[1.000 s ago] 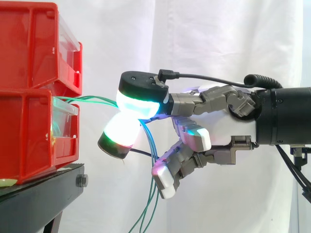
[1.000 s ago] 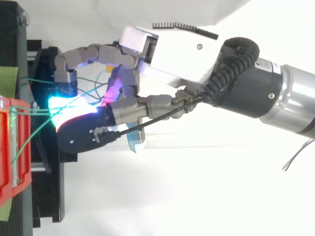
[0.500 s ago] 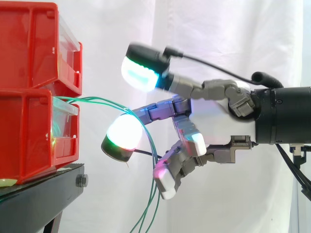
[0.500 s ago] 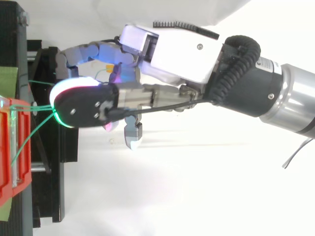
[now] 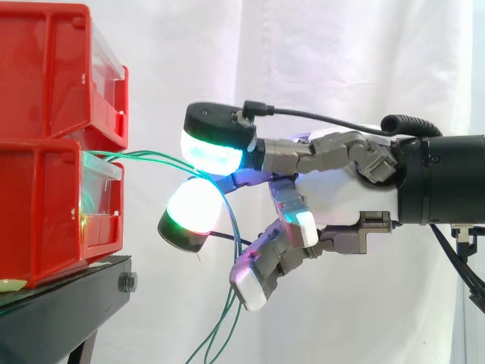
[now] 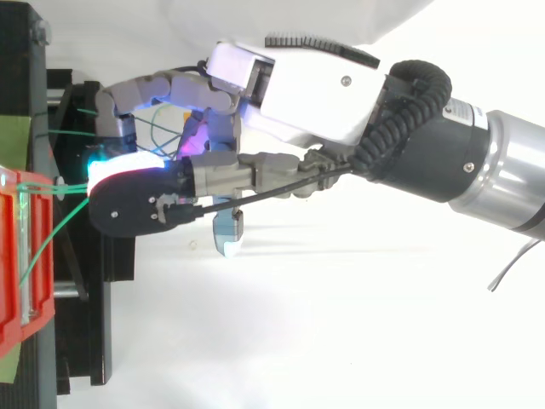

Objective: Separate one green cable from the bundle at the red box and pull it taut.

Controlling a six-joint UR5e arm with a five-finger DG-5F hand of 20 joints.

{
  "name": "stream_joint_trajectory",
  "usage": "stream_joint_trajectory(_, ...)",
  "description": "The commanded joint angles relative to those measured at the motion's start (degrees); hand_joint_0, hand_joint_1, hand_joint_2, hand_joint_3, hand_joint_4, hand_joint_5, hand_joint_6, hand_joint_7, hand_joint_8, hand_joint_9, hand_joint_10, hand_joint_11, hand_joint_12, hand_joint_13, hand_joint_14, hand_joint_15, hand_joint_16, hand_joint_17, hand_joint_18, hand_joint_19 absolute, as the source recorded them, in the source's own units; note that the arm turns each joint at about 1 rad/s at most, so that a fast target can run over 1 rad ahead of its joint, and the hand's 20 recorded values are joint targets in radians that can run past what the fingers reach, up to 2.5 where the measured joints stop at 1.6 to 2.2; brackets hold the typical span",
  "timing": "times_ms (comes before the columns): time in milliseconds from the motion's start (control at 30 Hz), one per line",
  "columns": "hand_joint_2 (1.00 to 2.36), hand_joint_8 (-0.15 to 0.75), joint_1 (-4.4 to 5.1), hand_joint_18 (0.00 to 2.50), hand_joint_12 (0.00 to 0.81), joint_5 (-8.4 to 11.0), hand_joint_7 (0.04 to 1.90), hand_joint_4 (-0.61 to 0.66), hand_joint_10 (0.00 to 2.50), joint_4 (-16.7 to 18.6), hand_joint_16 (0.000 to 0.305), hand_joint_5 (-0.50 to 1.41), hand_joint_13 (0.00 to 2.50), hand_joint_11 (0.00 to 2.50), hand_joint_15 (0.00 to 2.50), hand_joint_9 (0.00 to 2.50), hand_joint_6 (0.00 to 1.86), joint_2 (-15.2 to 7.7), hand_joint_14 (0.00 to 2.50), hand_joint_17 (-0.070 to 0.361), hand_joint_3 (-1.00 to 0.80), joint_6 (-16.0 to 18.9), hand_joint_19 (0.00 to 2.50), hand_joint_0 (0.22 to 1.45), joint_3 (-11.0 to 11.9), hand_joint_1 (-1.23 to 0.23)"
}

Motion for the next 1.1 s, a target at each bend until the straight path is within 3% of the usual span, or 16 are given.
stream_joint_trajectory(0, 1.0, 0.076, 0.0, 0.92, 0.416, 0.26, 1.28, 0.05, 0.01, 0.1, 0.041, 0.15, 1.21, 0.11, 0.52, 1.94, 0.5, -0.1, 0.01, 0.092, -0.5, 0.0, 0.65, 0.73, 0.0, -0.5)
stream_joint_trajectory(167, 1.0, 0.089, 0.0, 0.91, 0.417, 1.31, 1.29, 0.05, 0.01, -0.3, 0.041, 0.15, 1.21, 0.12, 0.53, 1.94, 0.5, -0.1, 0.01, 0.093, -0.48, 0.0, 0.69, 0.77, 0.0, -0.59)
stream_joint_trajectory(533, 1.01, 0.151, 0.0, 0.88, 0.426, 1.66, 1.29, 0.03, 0.0, 0.1, 0.042, 0.15, 1.21, 0.13, 0.57, 1.9, 0.5, 0.0, 0.01, 0.096, -0.35, -1.3, 0.72, 0.79, 0.0, -0.66)
stream_joint_trajectory(567, 1.01, 0.162, 0.0, 0.88, 0.428, 1.57, 1.29, 0.02, 0.0, 0.1, 0.042, 0.15, 1.21, 0.14, 0.58, 1.89, 0.5, 0.0, 0.01, 0.096, -0.35, -4.6, 0.73, 0.79, 0.0, -0.66)
stream_joint_trajectory(733, 1.01, 0.185, 0.18, 0.87, 0.429, 1.49, 1.3, 0.02, 0.01, 0.0, 0.043, 0.15, 1.21, 0.17, 0.6, 1.88, 0.5, 0.0, 0.02, 0.096, -0.34, -8.1, 0.73, 0.8, 0.0, -0.66)
stream_joint_trajectory(1067, 1.01, 0.185, 0.88, 0.87, 0.432, 1.31, 1.3, 0.01, 0.01, -0.2, 0.043, 0.15, 1.22, 0.17, 0.6, 1.87, 0.5, 0.0, 0.02, 0.097, -0.33, -12.2, 0.73, 0.79, 0.0, -0.67)
